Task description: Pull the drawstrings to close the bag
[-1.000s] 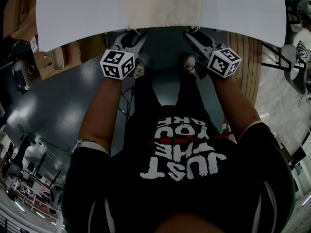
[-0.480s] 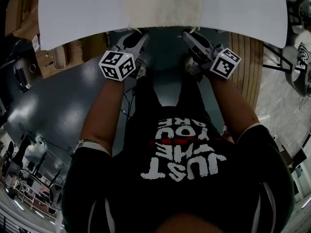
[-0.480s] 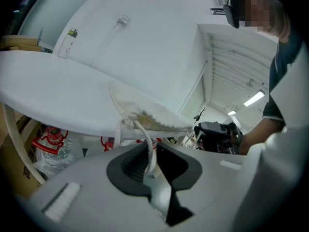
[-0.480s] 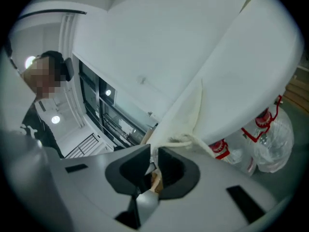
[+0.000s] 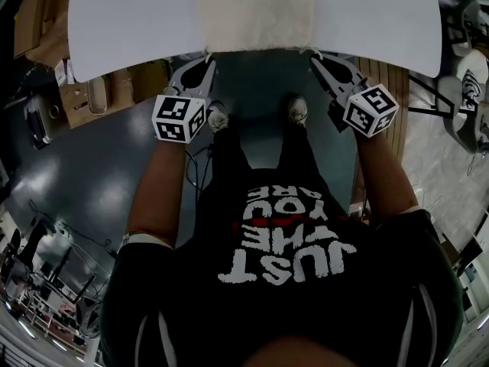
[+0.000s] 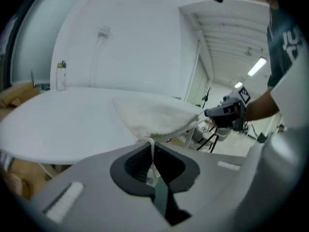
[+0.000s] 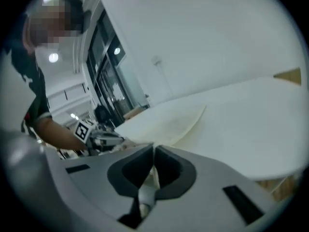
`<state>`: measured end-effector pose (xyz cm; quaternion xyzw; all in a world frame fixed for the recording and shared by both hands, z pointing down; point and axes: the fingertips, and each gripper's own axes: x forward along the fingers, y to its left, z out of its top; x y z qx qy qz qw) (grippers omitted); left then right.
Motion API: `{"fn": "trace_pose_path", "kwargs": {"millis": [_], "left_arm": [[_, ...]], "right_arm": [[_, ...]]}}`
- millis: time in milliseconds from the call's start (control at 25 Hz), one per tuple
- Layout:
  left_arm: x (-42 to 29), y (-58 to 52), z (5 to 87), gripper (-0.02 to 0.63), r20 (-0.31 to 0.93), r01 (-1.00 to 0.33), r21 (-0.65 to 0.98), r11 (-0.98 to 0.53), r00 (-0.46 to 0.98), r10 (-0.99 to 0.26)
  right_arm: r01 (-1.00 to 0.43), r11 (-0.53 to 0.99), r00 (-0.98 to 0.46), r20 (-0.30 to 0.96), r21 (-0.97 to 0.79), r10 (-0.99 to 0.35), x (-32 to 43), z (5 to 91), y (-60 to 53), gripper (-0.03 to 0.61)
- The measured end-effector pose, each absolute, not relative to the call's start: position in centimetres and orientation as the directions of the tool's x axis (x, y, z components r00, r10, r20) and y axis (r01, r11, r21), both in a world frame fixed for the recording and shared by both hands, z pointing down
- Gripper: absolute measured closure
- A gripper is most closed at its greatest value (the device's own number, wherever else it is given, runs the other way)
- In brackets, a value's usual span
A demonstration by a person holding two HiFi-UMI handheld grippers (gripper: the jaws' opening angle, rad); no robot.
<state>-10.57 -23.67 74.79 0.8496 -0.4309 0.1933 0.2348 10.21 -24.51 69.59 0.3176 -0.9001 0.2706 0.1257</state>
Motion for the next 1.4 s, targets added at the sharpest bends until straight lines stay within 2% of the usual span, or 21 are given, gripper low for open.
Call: {"fn": "trace_pose_path", "kwargs": {"millis": [120, 280, 400, 560, 720, 920, 1080, 1280, 1400], "left_arm": [[-12.4, -23.6, 74.1, 0.600, 0.610, -0.843, 0.031, -0.537, 0.442, -0.658], [-15.2, -24.3, 72.7, 0.600, 0.651, -0.810, -0.257, -0.527, 0.258, -0.714], [-16.6, -25.6, 69.9, 0.600, 0.602, -0.736, -0.467, -0.490, 0.142, -0.786], [-17.7, -27.4, 64.7, 0.598, 0.477, -0.652, -0.657, -0.379, 0.030, -0.878], [-18.9, -29.6, 58.3, 0.598, 0.312, -0.590, -0.776, -0.224, -0.050, -0.949], [-21.0, -32.7, 50.7, 0.598, 0.158, -0.543, -0.836, -0.081, -0.098, -0.982], [-24.6, -34.8, 45.4, 0.600, 0.093, -0.559, -0.829, 0.026, -0.185, -0.978], [-26.4, -35.0, 37.7, 0.604, -0.038, -0.569, -0.805, 0.168, -0.233, -0.972], [-26.9, -35.0, 32.9, 0.604, -0.112, -0.599, -0.758, 0.258, -0.271, -0.956]], "right_arm": [[-0.711, 0.688, -0.639, 0.543, -0.145, -0.545, 12.4, 69.4, -25.0, 0.565], [-0.689, 0.697, -0.466, 0.617, 0.197, -0.635, 14.0, 68.0, -26.5, 0.565], [-0.624, 0.665, -0.365, 0.598, 0.411, -0.713, 14.1, 66.2, -27.7, 0.565], [-0.566, 0.537, -0.268, 0.475, 0.626, -0.838, 14.2, 61.2, -29.4, 0.565], [-0.559, 0.412, -0.260, 0.319, 0.720, -0.911, 13.9, 53.8, -31.4, 0.565], [-0.641, 0.264, -0.248, 0.131, 0.721, -0.960, 13.7, 44.4, -34.5, 0.565], [-0.703, 0.160, -0.202, 0.021, 0.693, -0.979, 14.7, 38.1, -36.1, 0.563], [-0.671, 0.076, -0.183, -0.066, 0.737, -0.981, 14.8, 32.2, -36.2, 0.563], [-0.674, -0.005, -0.120, -0.117, 0.738, -0.986, 16.4, 28.9, -36.3, 0.563]]}}
